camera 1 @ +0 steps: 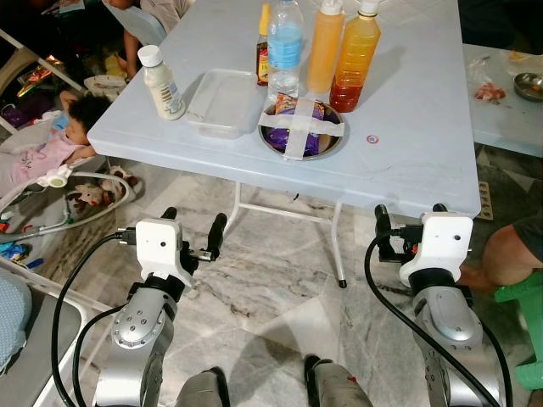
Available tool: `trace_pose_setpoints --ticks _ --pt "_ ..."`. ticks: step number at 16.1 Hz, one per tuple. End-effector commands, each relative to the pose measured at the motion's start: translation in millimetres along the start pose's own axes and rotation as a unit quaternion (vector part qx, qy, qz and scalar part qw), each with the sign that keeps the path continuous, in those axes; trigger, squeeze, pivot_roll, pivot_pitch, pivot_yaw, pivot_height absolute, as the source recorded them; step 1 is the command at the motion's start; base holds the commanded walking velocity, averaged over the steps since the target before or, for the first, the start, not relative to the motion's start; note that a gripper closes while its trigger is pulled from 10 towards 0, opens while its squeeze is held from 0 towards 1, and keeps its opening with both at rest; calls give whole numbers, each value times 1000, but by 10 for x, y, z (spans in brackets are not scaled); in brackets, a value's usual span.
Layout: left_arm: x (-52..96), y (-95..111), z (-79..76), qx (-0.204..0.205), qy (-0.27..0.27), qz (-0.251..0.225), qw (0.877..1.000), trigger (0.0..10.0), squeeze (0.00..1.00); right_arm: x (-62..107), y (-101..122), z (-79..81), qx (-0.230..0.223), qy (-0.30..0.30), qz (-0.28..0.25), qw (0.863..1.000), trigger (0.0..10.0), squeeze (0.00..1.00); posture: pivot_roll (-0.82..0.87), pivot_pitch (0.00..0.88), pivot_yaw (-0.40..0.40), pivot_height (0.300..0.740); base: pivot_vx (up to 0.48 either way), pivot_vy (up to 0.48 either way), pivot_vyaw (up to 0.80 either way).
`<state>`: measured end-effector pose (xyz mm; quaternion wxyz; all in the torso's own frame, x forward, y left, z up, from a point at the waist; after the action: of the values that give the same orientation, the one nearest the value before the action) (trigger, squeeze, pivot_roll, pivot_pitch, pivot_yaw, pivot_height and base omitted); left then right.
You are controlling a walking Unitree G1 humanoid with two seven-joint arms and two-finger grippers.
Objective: Restocking fridge
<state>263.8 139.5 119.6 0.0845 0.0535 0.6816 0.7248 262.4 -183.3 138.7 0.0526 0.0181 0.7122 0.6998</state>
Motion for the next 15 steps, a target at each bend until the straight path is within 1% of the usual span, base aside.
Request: trace_pose_setpoints --ticks 1,3,5,7,8,9,12,13,15 --pt "7 -36 6 1 -4 6 1000 10000 0 5 33 17 -3 4 -7 1000 10000 0 -84 154 82 740 0 0 0" --pt "-28 -69 -13 -6 -6 9 1000 10000 0 -18 -14 23 -7 2 -2 1000 10000 0 -87 130 83 740 0 0 0" --pt "-107 -70 -49 -9 -13 7 1000 10000 0 -77 -9 64 -10 8 -7 1000 10000 0 -91 90 84 740 0 0 0" --pt "-191 -39 -66 -10 -15 -2 1000 10000 0 -129 -8 94 -9 12 -11 1000 10000 0 -94 54 83 740 0 0 0" --pt "-285 -24 -75 -11 -15 -9 1000 10000 0 -189 -8 125 -10 15 -17 1000 10000 0 -103 11 88 740 0 0 0" --pt "-349 7 -90 -13 -18 -16 1000 10000 0 -229 22 139 -11 16 -25 1000 10000 0 -104 7 89 740 0 0 0" --pt "-430 27 -118 -17 -24 -24 999 10000 0 -278 39 150 -12 15 -33 999 10000 0 -113 0 99 740 0 0 0" --pt "-507 54 -150 -18 -32 -32 999 10000 0 -319 54 156 -12 12 -41 999 10000 0 -122 0 108 740 0 0 0" --pt "-554 58 -181 -19 -40 -38 998 10000 0 -340 53 154 -12 10 -46 999 10000 0 -130 0 118 740 0 0 0"
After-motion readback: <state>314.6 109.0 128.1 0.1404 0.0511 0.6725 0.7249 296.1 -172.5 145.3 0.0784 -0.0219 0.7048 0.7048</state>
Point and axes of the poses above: a point about 5 cm out from each wrist's last joint towards the gripper, its own x axis pointing back from the gripper into the wrist, its own y axis along the axis of the wrist's last joint, z = x × y, the point moved 2 cm from there along -x, pointing out of the wrist towards the gripper, and after that the axes turned 6 degrees about -x, right-handed, at the moved point
